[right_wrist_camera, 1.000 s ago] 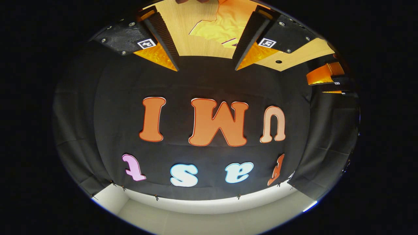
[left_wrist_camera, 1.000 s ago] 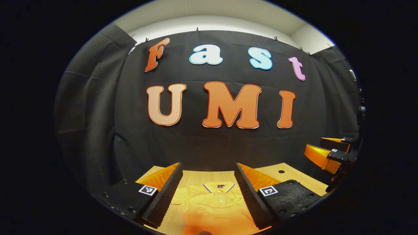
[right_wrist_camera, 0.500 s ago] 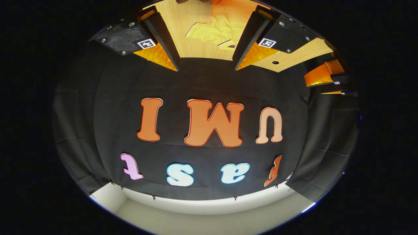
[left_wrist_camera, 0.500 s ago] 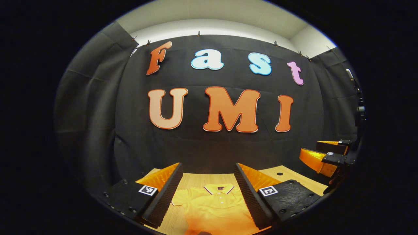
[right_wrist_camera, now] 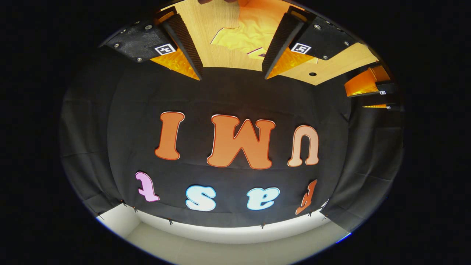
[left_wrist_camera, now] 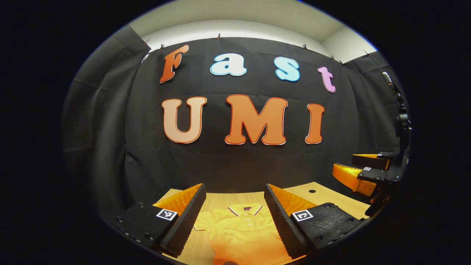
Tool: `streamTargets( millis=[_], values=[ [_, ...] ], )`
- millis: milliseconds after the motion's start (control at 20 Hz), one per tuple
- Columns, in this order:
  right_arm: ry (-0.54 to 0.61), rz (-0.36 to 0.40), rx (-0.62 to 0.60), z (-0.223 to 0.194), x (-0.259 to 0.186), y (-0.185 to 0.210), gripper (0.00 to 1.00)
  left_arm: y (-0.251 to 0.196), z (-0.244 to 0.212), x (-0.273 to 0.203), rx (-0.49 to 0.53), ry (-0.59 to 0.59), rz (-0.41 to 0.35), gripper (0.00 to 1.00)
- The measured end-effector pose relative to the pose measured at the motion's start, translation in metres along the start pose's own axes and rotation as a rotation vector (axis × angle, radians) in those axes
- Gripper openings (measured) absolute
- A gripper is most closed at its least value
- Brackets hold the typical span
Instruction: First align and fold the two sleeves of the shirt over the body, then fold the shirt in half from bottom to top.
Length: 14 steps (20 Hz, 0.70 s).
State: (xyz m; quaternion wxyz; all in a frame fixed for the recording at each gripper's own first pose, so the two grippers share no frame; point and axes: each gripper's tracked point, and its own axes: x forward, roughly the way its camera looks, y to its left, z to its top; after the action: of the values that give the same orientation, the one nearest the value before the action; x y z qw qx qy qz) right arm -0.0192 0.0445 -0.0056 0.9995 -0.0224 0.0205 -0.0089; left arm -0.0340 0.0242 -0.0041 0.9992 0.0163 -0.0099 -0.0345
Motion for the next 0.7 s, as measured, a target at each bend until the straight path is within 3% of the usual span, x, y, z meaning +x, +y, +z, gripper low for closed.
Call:
streamTargets(
  millis=[400, 700],
  values=[
    [0.087, -0.070, -0.007, -0.027, 0.023, -0.014, 0.98, 0.028, -0.005, -0.013, 0.024, -0.008, -0.006, 0.97],
    [0.270, -0.056, -0.039, -0.084, 0.054, -0.020, 0.97, 0.060, -0.007, -0.014, 0.018, -0.006, 0.102, 0.97]
  ],
)
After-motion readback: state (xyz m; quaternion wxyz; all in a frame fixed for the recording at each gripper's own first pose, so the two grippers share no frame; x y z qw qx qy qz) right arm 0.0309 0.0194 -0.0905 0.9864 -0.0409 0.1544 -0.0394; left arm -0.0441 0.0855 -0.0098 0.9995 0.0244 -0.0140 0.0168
